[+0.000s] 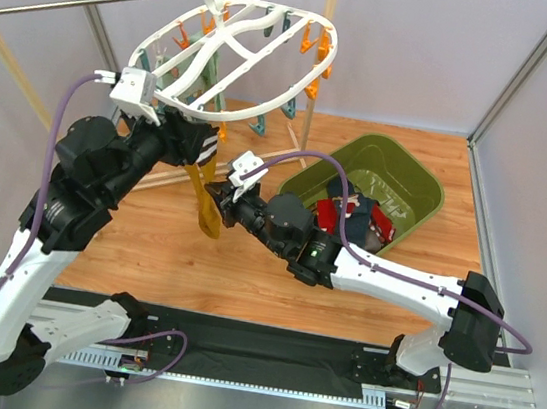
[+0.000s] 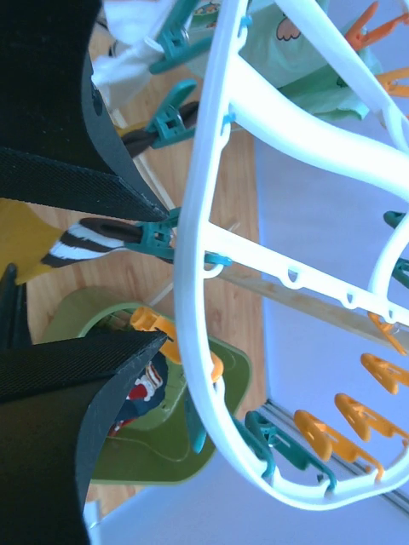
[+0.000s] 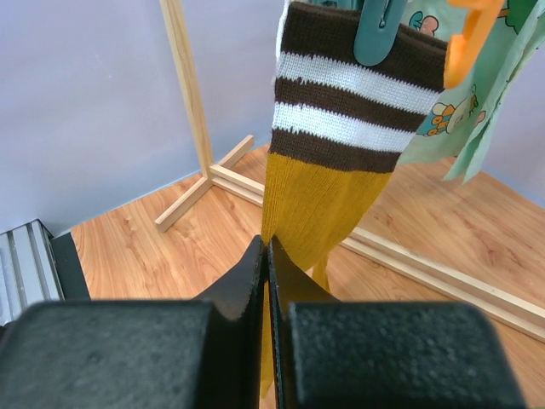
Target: Remove the socks clipped to the hanger
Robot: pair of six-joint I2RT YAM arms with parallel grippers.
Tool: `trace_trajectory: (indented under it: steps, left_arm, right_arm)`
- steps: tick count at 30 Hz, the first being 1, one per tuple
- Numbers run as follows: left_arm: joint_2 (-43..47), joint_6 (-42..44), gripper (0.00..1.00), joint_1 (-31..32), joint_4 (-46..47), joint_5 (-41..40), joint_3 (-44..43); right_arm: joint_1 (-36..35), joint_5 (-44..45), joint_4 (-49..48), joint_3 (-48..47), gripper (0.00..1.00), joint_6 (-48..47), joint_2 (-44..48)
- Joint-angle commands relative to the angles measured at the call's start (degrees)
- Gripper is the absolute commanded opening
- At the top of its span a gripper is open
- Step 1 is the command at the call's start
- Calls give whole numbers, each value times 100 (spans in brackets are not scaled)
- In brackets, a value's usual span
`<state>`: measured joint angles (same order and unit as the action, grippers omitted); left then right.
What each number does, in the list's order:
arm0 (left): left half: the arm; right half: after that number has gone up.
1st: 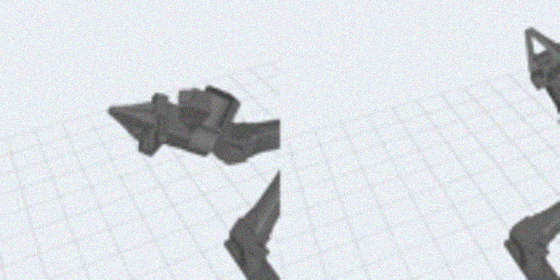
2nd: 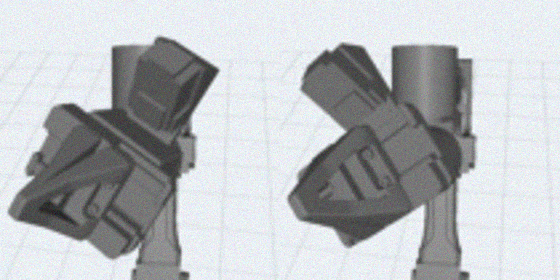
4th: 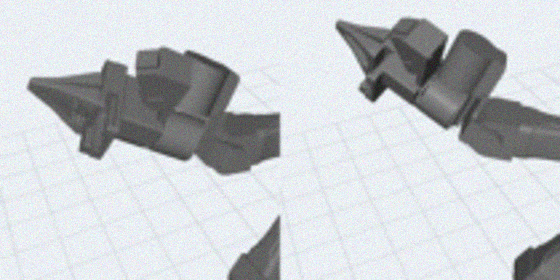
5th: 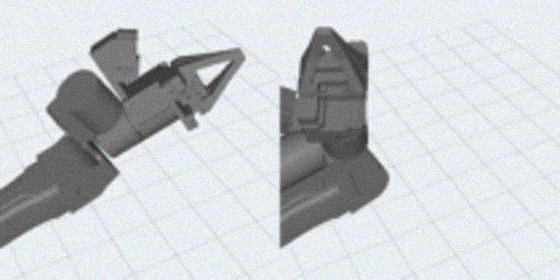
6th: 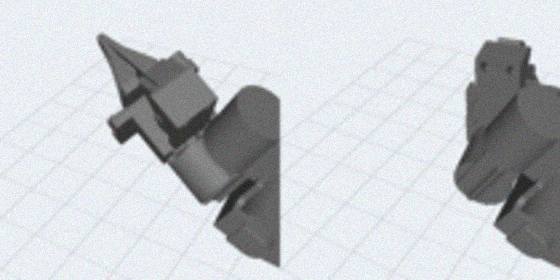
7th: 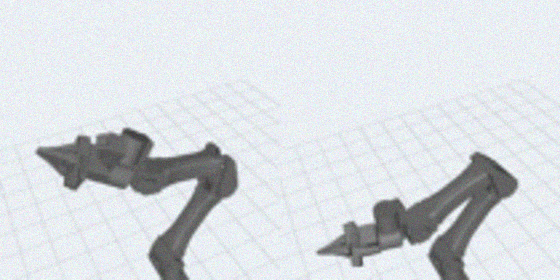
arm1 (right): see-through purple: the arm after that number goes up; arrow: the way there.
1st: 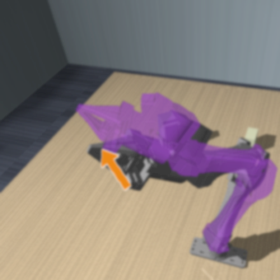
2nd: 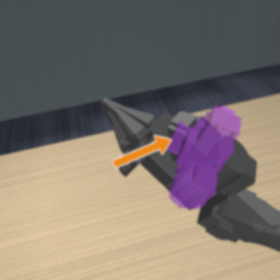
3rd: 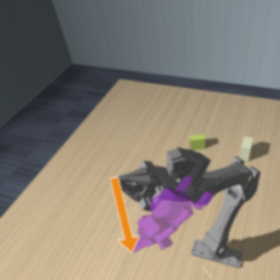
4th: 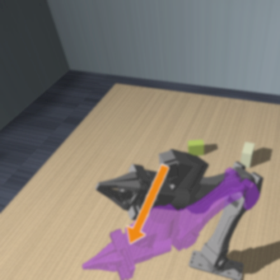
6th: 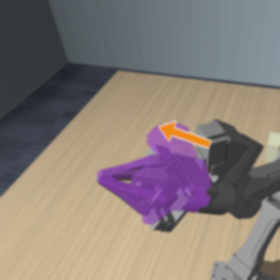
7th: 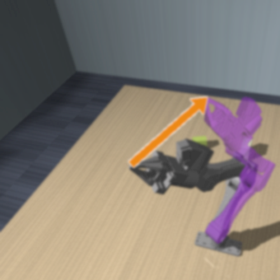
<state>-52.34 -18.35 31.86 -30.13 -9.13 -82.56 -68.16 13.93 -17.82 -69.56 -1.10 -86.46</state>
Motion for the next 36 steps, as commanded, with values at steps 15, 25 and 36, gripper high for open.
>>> trace_trajectory:
  steps: [15, 25, 36]
  left_arm:
    - [-374, 341, 56, 22, 192, -274, -260]
    - [-137, 429, 62, 22, 130, -143, -155]
    - [83, 289, 61, -337, -80, 640, -84]
  right_arm:
    - [13, -49, -107, 21, 0, -92, 287]
    - [13, -75, -107, 109, 0, -92, 366]
    - [22, -84, -81, 118, 0, -83, 410]
